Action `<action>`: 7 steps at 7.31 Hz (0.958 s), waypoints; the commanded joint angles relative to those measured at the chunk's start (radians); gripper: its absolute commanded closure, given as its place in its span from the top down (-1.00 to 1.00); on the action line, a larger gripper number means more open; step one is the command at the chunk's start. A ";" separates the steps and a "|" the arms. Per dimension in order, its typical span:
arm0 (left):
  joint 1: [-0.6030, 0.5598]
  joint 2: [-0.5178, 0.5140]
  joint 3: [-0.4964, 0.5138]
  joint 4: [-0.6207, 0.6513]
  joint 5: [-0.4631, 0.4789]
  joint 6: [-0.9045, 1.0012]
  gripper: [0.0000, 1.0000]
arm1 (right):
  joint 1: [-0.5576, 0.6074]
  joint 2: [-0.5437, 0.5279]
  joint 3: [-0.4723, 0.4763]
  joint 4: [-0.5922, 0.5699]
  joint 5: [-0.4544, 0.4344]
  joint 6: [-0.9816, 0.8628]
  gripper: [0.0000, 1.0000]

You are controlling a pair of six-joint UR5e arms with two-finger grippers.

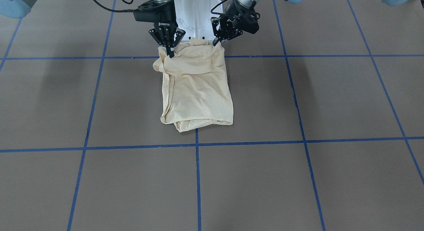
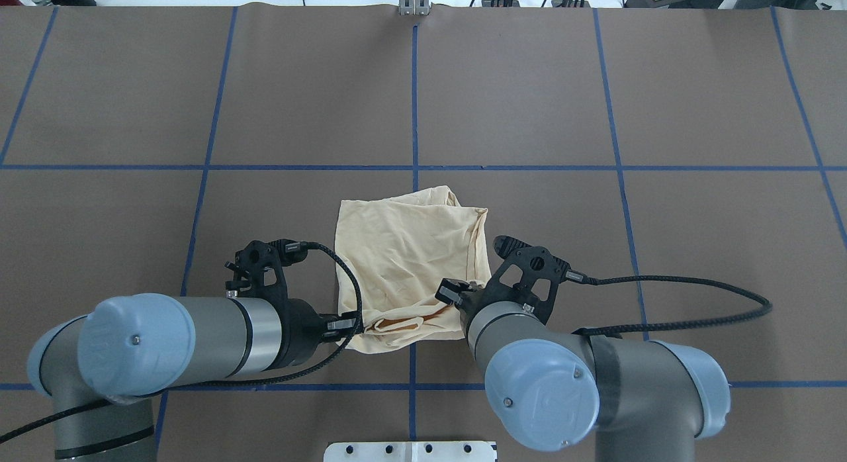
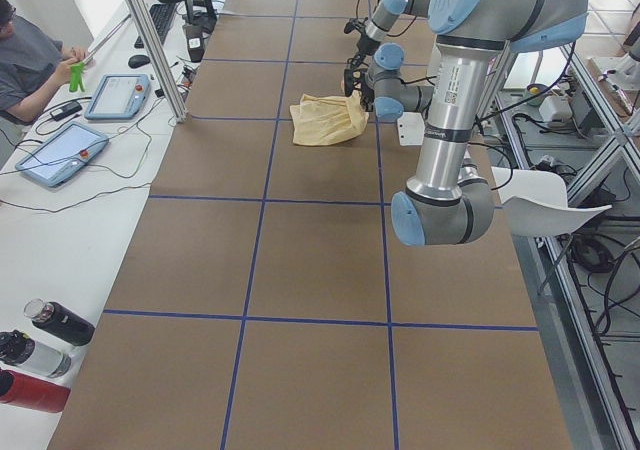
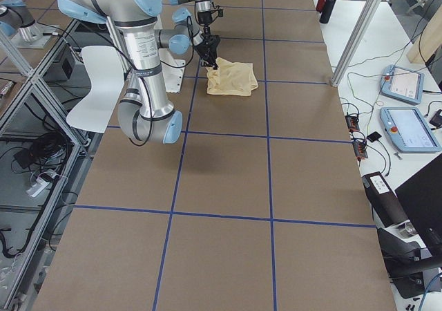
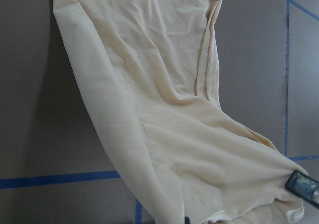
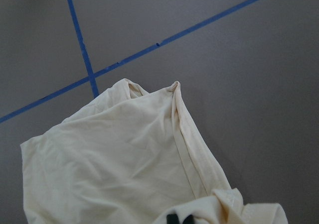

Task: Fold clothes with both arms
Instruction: 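Lift the near end with both grippers and fold it toward the far end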

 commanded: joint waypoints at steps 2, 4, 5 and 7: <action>-0.091 -0.048 0.094 0.001 -0.001 0.067 -1.00 | 0.088 0.097 -0.138 0.039 0.015 -0.065 -1.00; -0.157 -0.117 0.186 0.001 -0.009 0.138 -1.00 | 0.124 0.129 -0.216 0.066 0.015 -0.092 -1.00; -0.191 -0.135 0.217 -0.004 -0.010 0.162 -1.00 | 0.137 0.157 -0.271 0.078 0.015 -0.094 -1.00; -0.240 -0.171 0.295 -0.011 -0.010 0.199 -1.00 | 0.167 0.191 -0.348 0.103 0.021 -0.109 -1.00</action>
